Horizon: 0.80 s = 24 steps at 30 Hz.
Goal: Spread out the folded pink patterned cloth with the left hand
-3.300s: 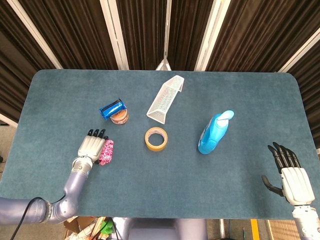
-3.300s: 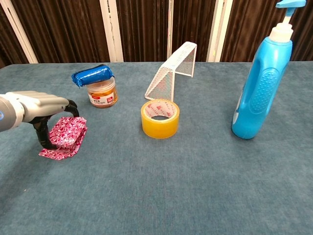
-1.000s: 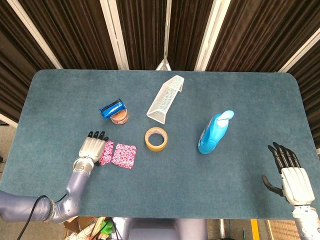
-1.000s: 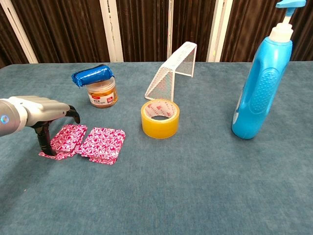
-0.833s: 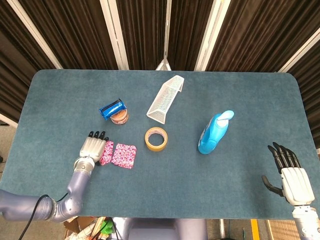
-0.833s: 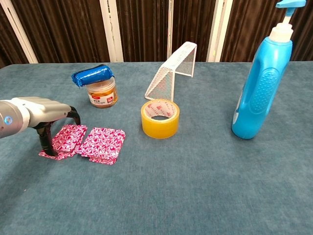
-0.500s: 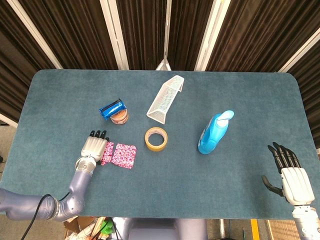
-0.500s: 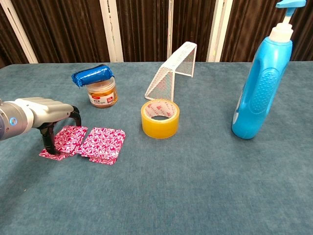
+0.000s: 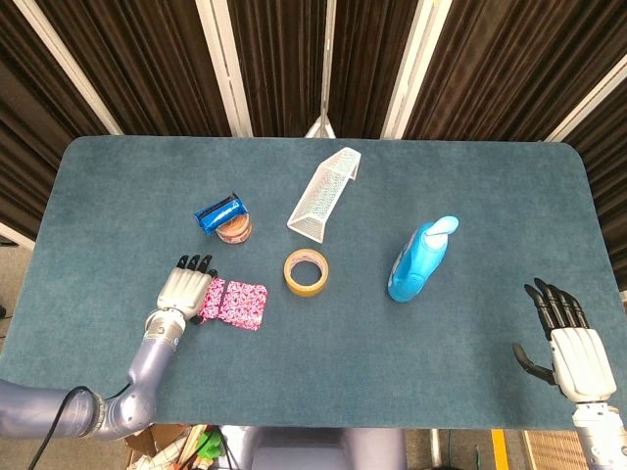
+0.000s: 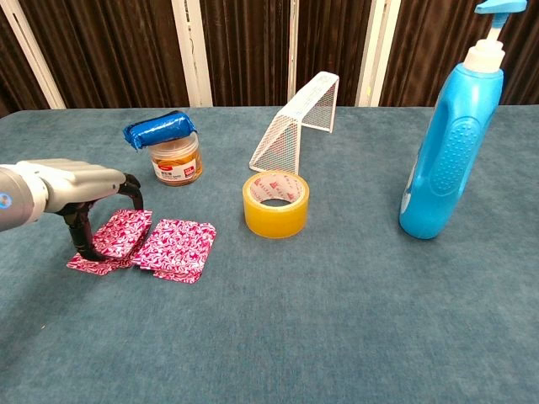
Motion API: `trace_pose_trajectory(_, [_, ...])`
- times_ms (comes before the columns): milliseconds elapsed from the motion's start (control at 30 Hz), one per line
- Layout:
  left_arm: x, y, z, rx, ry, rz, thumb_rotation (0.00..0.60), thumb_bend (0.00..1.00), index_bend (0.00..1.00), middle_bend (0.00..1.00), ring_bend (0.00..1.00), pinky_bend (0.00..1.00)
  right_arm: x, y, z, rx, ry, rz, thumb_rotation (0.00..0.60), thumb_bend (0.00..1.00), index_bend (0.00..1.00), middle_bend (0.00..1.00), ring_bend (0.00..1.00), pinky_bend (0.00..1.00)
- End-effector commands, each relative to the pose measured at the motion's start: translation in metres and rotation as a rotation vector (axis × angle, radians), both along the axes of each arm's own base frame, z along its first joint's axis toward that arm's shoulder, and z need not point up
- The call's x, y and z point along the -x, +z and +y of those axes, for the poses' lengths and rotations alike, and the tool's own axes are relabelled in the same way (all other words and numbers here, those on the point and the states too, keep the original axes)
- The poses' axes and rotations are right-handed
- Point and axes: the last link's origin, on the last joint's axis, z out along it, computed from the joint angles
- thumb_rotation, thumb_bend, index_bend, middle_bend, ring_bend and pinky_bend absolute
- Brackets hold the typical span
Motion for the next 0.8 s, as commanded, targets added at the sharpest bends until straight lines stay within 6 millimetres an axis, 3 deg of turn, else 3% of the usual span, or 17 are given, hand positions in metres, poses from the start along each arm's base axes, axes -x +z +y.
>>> trace_pose_trajectory(33, [-0.006,0.007,-0.007,0.008,-0.03,-0.025,0.6,0.44,0.49,0.0,0.0,0.0,0.0,0.0,0.0,0.001,0.001,0.001,0.6,0.36,0.0,0.0,0.0,0.09])
trace_pose_trajectory(433, [-0.027,0.002,-0.042,0.122,-0.137,-0.073,0.6,0.44,0.5,0.0,0.0,0.0,-0.001,0.0,0.0,0.005,0.001,0.004,0.6,0.36,0.0,0.0,0.0,0.09])
trace_pose_trajectory(800, [-0.061,-0.027,-0.04,0.178,-0.246,-0.096,0.6,0.44,0.48,0.0,0.0,0.0,-0.001,0.001,0.0,0.015,0.003,-0.003,0.6,0.36,0.0,0.0,0.0,0.09])
